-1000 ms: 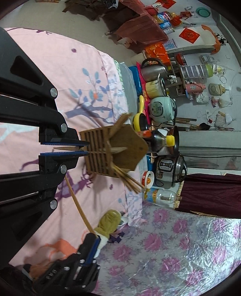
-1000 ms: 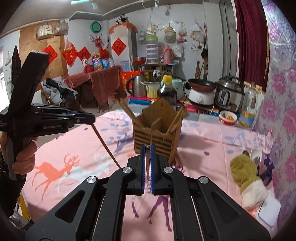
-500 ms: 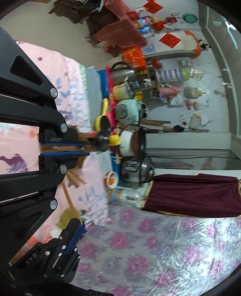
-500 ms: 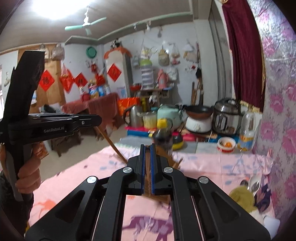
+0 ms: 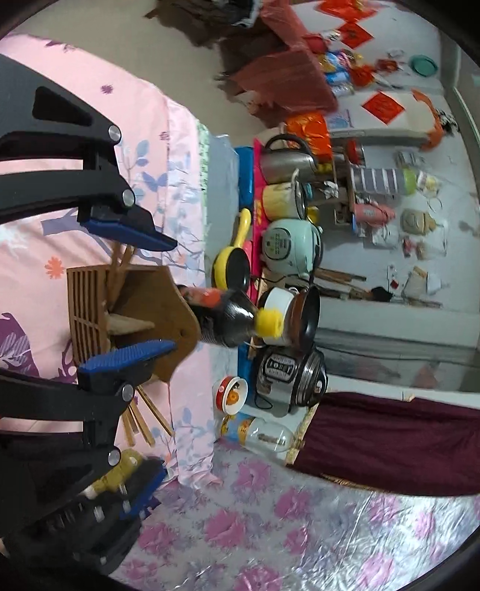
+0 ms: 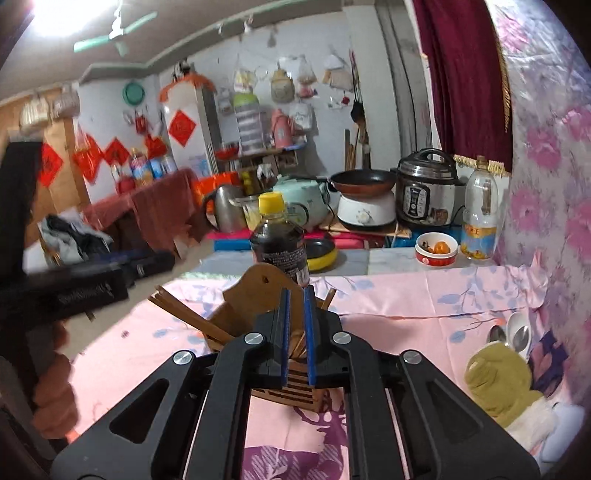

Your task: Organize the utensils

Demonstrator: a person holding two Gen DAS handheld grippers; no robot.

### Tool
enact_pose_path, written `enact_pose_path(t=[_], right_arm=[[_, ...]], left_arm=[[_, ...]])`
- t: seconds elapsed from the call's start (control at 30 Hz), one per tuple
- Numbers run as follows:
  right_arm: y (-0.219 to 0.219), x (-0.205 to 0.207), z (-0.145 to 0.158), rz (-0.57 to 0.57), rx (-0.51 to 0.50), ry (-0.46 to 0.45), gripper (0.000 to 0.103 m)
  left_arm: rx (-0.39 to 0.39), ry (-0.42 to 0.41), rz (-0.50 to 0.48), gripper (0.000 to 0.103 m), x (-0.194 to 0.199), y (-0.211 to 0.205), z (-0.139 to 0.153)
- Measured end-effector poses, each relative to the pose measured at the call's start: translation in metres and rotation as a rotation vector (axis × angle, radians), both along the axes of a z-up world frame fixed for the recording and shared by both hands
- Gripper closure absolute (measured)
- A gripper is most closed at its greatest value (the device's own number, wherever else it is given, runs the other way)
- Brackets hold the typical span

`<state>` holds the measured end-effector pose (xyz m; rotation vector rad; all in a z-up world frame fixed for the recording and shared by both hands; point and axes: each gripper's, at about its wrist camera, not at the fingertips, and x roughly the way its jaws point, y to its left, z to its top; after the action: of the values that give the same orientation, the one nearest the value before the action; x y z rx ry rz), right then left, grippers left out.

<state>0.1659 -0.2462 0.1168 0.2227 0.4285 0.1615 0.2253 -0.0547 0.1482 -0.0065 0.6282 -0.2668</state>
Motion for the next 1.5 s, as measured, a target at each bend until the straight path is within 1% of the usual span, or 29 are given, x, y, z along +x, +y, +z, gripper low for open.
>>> enact_pose_path(t=[0.03, 0.07, 0.1, 0.13, 0.17, 0.23, 0.27, 0.3, 0.37, 0.43, 0.57, 0.6, 0.7, 0.77, 0.9, 1.0, 1.07, 1.13, 1.3, 1.43, 1.5], right_arm=[[-0.003, -0.005, 0.004, -0.007, -0.01, -0.019, 0.091], [-0.005, -0.012, 0.01, -0.014, -0.02, -0.043, 0.088], [-0.007, -0.017, 0.013, -0.021, -0.016, -0.063, 0.084], [-0.009, -0.023, 0.017, -0.027, -0.005, -0.085, 0.071], [-0.008, -0.026, 0.02, -0.03, 0.002, -0.095, 0.058], [-0.006, -0.035, 0.022, -0.041, 0.007, -0.113, 0.047], [-0.004, -0.039, 0.022, -0.047, 0.001, -0.12, 0.044], [0.0, -0.044, 0.023, -0.053, -0.012, -0.128, 0.037], [0.006, -0.05, 0.025, -0.066, -0.033, -0.142, 0.019], [0.011, -0.062, 0.027, -0.099, -0.048, -0.171, 0.011], [0.016, -0.08, 0.031, -0.115, -0.071, -0.185, 0.007], [0.016, -0.085, 0.032, -0.12, -0.07, -0.188, 0.007], [0.01, -0.093, 0.033, -0.131, -0.04, -0.183, 0.007], [0.008, -0.099, 0.034, -0.135, -0.016, -0.174, 0.007], [0.008, -0.113, 0.033, -0.136, -0.009, -0.184, 0.007], [0.012, -0.128, 0.024, -0.166, -0.067, -0.203, 0.007], [0.015, -0.133, 0.02, -0.185, -0.101, -0.206, 0.007], [0.016, -0.134, 0.017, -0.188, -0.13, -0.201, 0.007], [0.016, -0.141, 0.017, -0.187, -0.123, -0.21, 0.006], [0.016, -0.148, 0.009, -0.208, -0.132, -0.211, 0.006], [0.014, -0.148, 0.005, -0.214, -0.119, -0.206, 0.006]], left_arm=[[-0.008, -0.005, 0.004, 0.047, -0.002, 0.005, -0.001], [-0.02, -0.012, 0.013, 0.042, -0.005, 0.011, -0.001], [-0.044, -0.024, 0.03, 0.033, -0.008, 0.018, 0.0], [-0.065, -0.034, 0.044, 0.024, -0.011, 0.025, 0.001], [-0.086, -0.042, 0.055, 0.021, -0.016, 0.032, 0.003], [-0.113, -0.051, 0.065, 0.014, -0.024, 0.043, 0.004], [-0.119, -0.053, 0.07, 0.013, -0.027, 0.046, 0.005], [-0.122, -0.057, 0.08, 0.011, -0.032, 0.051, 0.005], [-0.117, -0.071, 0.103, 0.009, -0.041, 0.058, 0.005], [-0.103, -0.086, 0.13, 0.006, -0.048, 0.061, 0.007], [-0.065, -0.111, 0.156, 0.006, -0.065, 0.06, 0.007], [-0.036, -0.126, 0.162, 0.006, -0.073, 0.058, 0.004], [0.023, -0.156, 0.194, 0.006, -0.091, 0.061, -0.01], [0.045, -0.151, 0.207, 0.006, -0.099, 0.063, -0.02], [0.016, -0.129, 0.226, 0.006, -0.112, 0.073, -0.036], [0.039, -0.16, 0.242, 0.006, -0.122, 0.07, -0.038], [0.07, -0.192, 0.246, 0.006, -0.13, 0.063, -0.037], [0.083, -0.207, 0.238, 0.006, -0.136, 0.058, -0.037], [0.087, -0.225, 0.23, 0.006, -0.149, 0.051, -0.039], [0.1, -0.242, 0.247, 0.006, -0.154, 0.049, -0.04], [0.11, -0.25, 0.255, 0.006, -0.155, 0.048, -0.041]])
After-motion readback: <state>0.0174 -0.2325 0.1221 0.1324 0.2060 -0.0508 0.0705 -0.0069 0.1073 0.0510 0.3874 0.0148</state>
